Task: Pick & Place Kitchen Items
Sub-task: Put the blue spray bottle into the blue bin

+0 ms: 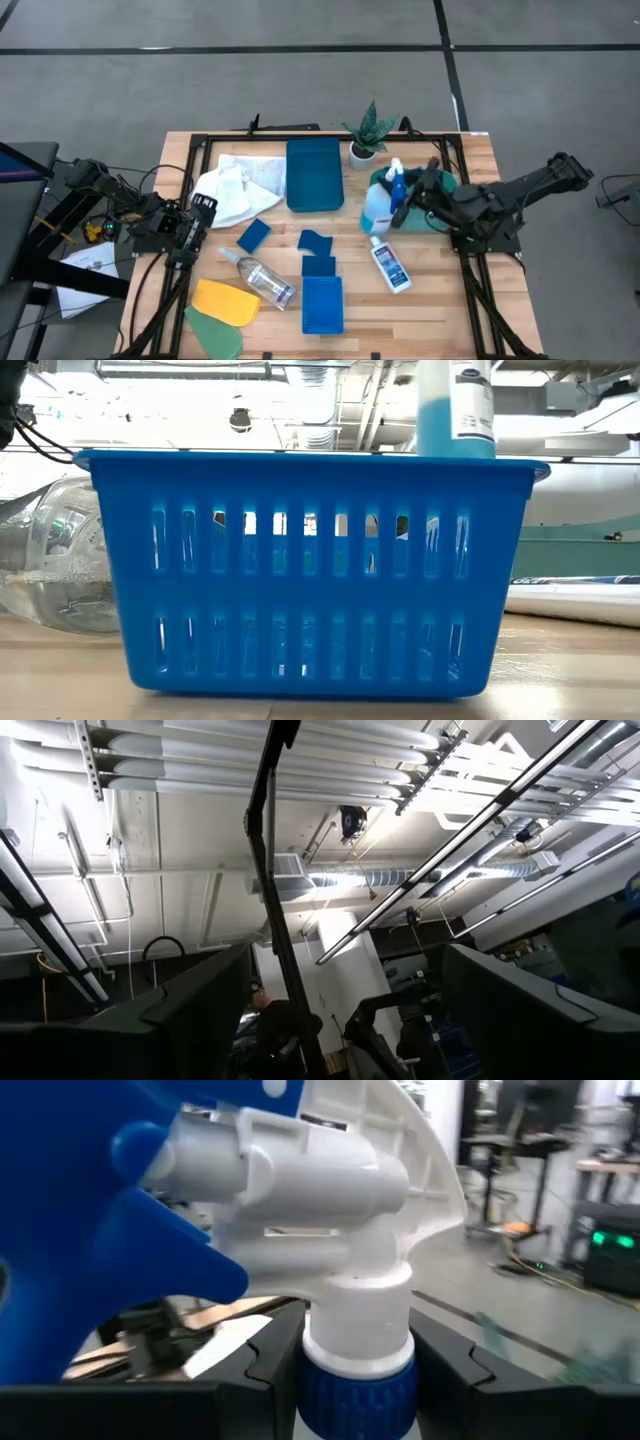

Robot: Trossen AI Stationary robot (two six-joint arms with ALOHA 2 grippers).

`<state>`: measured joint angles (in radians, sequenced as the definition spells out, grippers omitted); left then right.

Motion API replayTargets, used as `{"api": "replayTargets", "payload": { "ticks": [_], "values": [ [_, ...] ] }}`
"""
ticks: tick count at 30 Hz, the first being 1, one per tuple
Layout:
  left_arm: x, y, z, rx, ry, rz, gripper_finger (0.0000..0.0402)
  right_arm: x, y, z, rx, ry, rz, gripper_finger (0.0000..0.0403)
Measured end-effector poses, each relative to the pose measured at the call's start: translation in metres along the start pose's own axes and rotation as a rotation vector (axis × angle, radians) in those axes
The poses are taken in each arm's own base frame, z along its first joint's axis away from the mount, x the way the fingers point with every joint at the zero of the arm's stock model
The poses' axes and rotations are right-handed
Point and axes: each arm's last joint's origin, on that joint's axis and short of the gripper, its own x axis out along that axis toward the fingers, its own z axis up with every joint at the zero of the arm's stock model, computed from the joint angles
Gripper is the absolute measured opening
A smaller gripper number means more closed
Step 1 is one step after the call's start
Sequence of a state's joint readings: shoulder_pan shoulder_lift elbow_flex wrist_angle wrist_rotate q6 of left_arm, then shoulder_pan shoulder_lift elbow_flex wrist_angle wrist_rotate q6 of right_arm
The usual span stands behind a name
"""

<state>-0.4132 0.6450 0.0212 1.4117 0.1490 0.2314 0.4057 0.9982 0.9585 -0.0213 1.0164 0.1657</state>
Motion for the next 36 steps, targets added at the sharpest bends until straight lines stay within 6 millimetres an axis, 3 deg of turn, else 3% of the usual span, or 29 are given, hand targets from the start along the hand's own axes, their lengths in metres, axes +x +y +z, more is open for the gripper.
{"api": "replayTargets", "payload": {
  "ticks": [10, 26, 36],
  "values": [
    [0.000, 0.000, 0.000, 0.000, -0.002, 0.000, 0.0328, -0.028, -0.024, 0.008, 0.001, -0.006, -0.127, 0.0129],
    [0.000, 0.000, 0.000, 0.000, -0.003, 0.000, 0.0328, -0.074, -0.018, -0.007, 0.006, -0.054, -0.178, 0.0128],
    [0.000, 0.000, 0.000, 0.001, -0.003, -0.001, 0.0328, -0.067, -0.004, -0.017, 0.018, -0.055, -0.191, 0.0128]
  ]
}}
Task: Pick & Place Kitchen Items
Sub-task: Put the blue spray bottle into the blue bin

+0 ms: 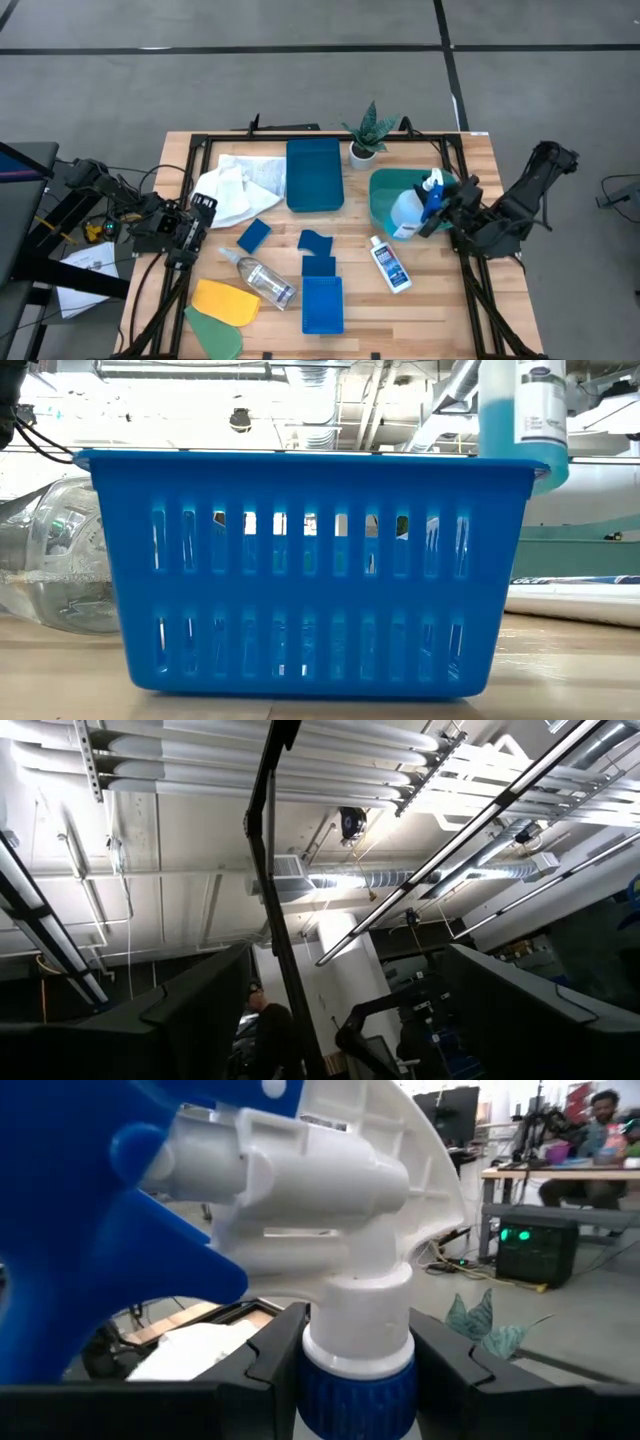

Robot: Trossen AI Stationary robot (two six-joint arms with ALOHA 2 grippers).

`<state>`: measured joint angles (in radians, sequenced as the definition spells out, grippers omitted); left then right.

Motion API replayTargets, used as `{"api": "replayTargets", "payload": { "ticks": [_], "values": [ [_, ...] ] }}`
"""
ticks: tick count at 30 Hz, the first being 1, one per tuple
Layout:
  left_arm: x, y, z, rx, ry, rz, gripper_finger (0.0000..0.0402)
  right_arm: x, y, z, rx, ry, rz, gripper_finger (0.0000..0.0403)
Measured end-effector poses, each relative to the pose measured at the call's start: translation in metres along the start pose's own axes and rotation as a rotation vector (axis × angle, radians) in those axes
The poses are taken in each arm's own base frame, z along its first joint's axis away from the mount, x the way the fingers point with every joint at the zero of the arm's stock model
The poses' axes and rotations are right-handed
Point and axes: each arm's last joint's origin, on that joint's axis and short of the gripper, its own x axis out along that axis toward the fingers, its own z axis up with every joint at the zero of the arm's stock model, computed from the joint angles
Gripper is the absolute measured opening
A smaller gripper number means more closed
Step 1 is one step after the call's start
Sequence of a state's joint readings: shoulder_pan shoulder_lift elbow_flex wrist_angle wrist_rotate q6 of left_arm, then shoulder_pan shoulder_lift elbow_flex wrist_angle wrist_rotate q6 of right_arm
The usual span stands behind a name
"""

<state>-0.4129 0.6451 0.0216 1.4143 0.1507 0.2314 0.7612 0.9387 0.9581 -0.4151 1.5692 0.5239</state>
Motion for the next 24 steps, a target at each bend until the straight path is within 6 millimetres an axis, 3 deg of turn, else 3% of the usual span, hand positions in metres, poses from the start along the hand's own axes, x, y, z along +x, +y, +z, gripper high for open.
{"api": "replayTargets", "payload": {
  "ticks": [9, 16, 24],
  "values": [
    [0.000, 0.000, 0.000, 0.013, 0.000, 0.000, 0.0328, 0.020, 0.016, -0.004, -0.010, 0.007, -0.062, 0.0128],
    [0.000, 0.000, 0.000, 0.026, -0.001, 0.000, 0.0328, 0.060, 0.032, 0.001, -0.021, 0.037, 0.036, 0.0128],
    [0.000, 0.000, 0.001, 0.027, -0.008, 0.002, 0.0328, 0.111, 0.041, 0.010, 0.001, -0.084, 0.215, 0.0128]
  ]
}}
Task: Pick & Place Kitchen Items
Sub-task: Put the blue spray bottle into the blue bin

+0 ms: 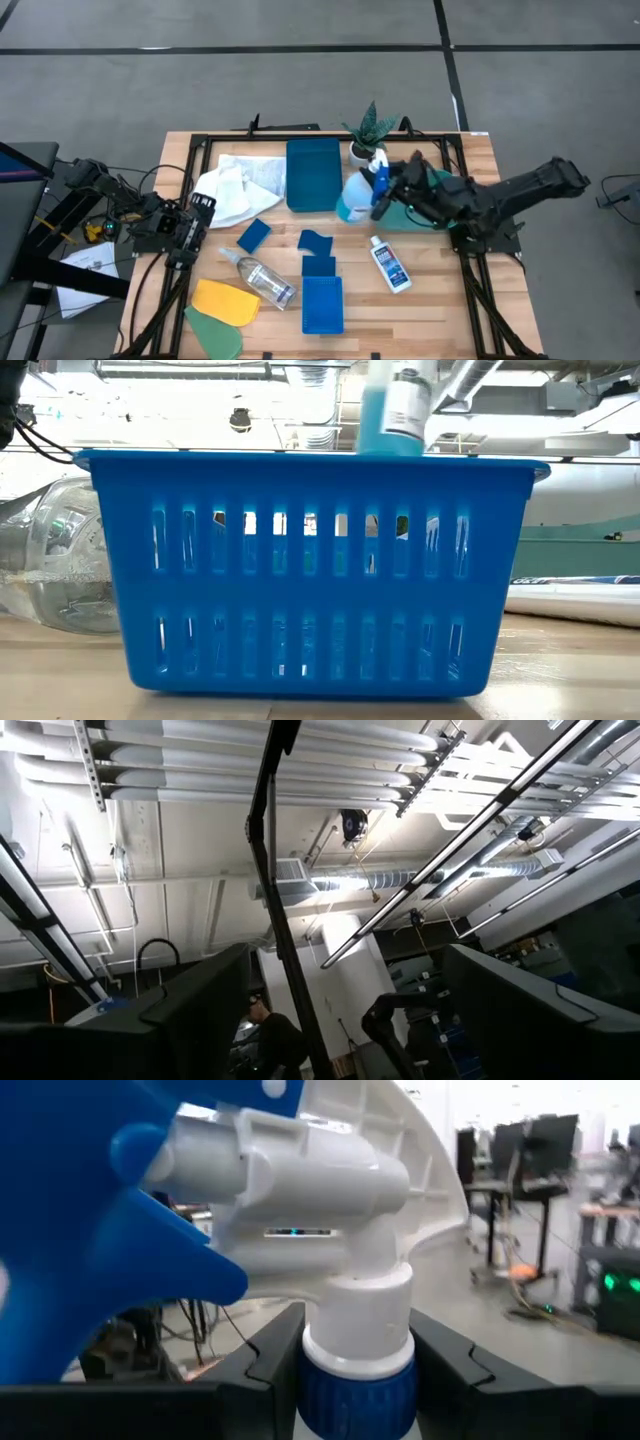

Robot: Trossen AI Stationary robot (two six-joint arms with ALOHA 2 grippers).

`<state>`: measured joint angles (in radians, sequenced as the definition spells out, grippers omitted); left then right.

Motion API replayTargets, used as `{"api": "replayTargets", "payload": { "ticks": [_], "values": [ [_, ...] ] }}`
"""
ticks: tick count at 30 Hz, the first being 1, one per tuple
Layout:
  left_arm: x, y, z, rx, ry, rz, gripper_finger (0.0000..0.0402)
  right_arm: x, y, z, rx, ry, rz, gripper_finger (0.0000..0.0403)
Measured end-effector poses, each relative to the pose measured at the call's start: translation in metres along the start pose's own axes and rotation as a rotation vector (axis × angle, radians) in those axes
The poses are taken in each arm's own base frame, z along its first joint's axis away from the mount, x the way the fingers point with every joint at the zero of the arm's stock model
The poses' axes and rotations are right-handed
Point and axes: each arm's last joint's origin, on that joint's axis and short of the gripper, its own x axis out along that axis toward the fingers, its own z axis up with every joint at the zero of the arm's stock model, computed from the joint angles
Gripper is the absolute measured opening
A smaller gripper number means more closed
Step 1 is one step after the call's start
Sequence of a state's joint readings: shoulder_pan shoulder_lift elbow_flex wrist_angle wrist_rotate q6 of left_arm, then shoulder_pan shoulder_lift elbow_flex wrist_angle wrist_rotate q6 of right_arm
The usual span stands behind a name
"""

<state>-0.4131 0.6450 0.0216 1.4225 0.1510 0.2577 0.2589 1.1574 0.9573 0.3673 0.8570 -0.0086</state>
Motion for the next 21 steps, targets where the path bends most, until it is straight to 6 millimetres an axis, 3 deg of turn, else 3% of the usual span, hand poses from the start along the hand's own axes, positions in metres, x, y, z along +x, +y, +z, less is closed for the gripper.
{"api": "replayTargets", "payload": {
  "ticks": [13, 21],
  "values": [
    [0.000, 0.000, 0.000, 0.000, 0.000, 0.000, 0.0328, 0.083, -0.027, -0.027, 0.047, -0.046, 0.152, 0.0128],
    [0.000, 0.000, 0.000, 0.000, 0.000, 0.000, 0.0328, 0.140, -0.003, -0.008, -0.089, 0.009, 0.192, 0.0128]
  ]
}}
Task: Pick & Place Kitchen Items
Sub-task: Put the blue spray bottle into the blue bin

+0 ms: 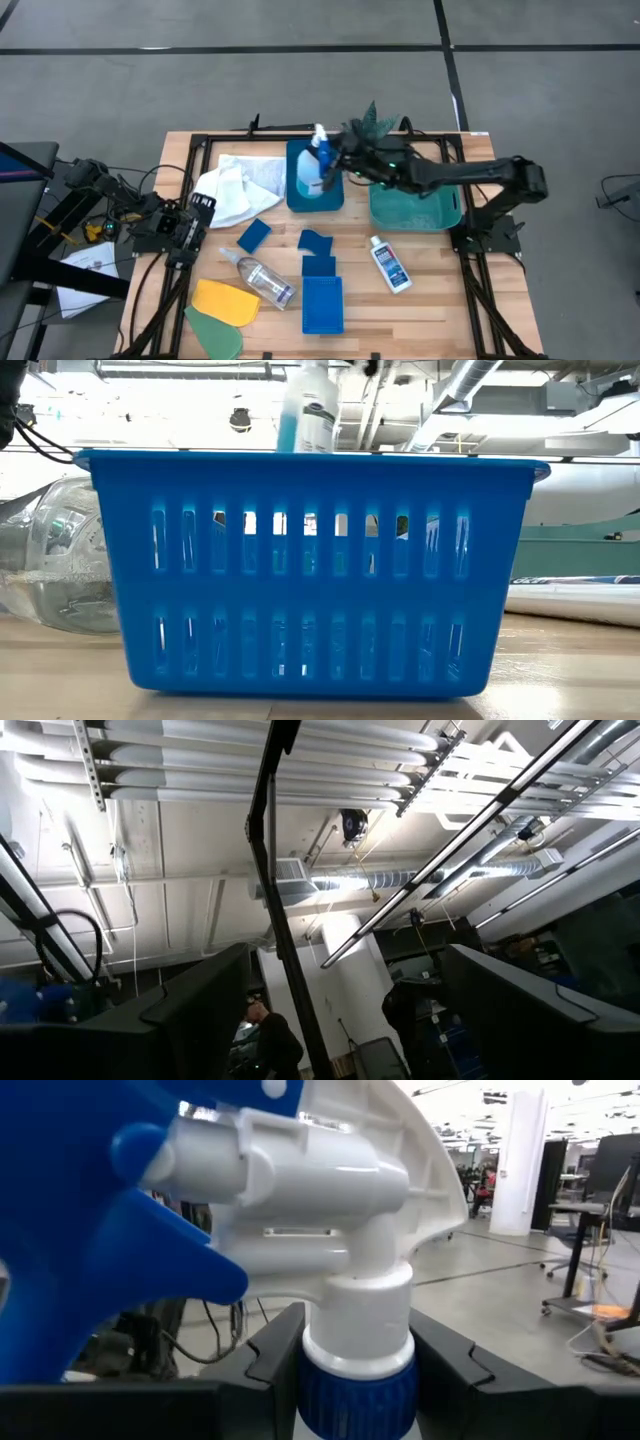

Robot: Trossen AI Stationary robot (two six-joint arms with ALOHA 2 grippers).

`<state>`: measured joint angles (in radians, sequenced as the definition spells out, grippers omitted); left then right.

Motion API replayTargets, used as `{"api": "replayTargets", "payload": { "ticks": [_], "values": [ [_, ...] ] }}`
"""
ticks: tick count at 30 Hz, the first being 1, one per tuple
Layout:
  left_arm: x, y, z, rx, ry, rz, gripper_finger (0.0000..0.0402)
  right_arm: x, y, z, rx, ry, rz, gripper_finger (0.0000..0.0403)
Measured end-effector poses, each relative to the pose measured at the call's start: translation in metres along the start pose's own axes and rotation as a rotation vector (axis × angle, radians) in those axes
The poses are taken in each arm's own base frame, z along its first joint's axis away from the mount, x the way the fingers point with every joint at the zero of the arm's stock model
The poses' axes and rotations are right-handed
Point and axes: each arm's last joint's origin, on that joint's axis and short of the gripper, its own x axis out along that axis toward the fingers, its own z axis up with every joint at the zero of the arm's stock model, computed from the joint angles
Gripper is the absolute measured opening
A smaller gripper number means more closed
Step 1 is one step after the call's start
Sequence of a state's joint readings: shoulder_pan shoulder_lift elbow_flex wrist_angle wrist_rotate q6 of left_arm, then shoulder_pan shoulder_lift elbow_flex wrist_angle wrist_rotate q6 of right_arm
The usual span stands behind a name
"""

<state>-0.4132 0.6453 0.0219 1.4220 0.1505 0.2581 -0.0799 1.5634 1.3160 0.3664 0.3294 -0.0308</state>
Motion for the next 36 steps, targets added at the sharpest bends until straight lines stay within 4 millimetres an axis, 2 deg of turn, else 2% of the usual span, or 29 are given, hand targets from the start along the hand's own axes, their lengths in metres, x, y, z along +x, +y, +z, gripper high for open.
{"api": "replayTargets", "payload": {
  "ticks": [4, 9, 12, 15, 20, 28, 36],
  "values": [
    [0.000, 0.000, 0.000, 0.000, 0.000, 0.000, 0.0328, 0.027, -0.001, 0.020, -0.033, 0.015, -0.012, 0.0128],
    [0.000, 0.000, 0.000, -0.002, 0.000, 0.000, 0.0328, 0.052, -0.024, 0.035, -0.019, 0.026, 0.005, 0.0128],
    [0.000, 0.000, -0.001, -0.006, 0.008, -0.003, 0.0328, 0.064, -0.045, 0.024, 0.004, 0.072, 0.005, 0.0128],
    [0.000, -0.001, -0.002, -0.008, 0.014, -0.009, 0.0328, 0.069, -0.068, 0.014, 0.030, 0.127, -0.001, 0.0128],
    [0.000, -0.001, -0.002, -0.010, 0.014, -0.008, 0.0328, 0.075, -0.096, 0.002, 0.030, 0.154, -0.032, 0.0128],
    [0.000, -0.001, -0.002, -0.033, 0.018, -0.009, 0.0328, 0.088, -0.107, -0.022, 0.022, 0.201, -0.006, 0.0128],
    [0.000, -0.001, -0.004, -0.044, 0.038, -0.014, 0.0328, 0.091, -0.110, -0.027, -0.005, 0.205, -0.001, 0.0128]
  ]
}}
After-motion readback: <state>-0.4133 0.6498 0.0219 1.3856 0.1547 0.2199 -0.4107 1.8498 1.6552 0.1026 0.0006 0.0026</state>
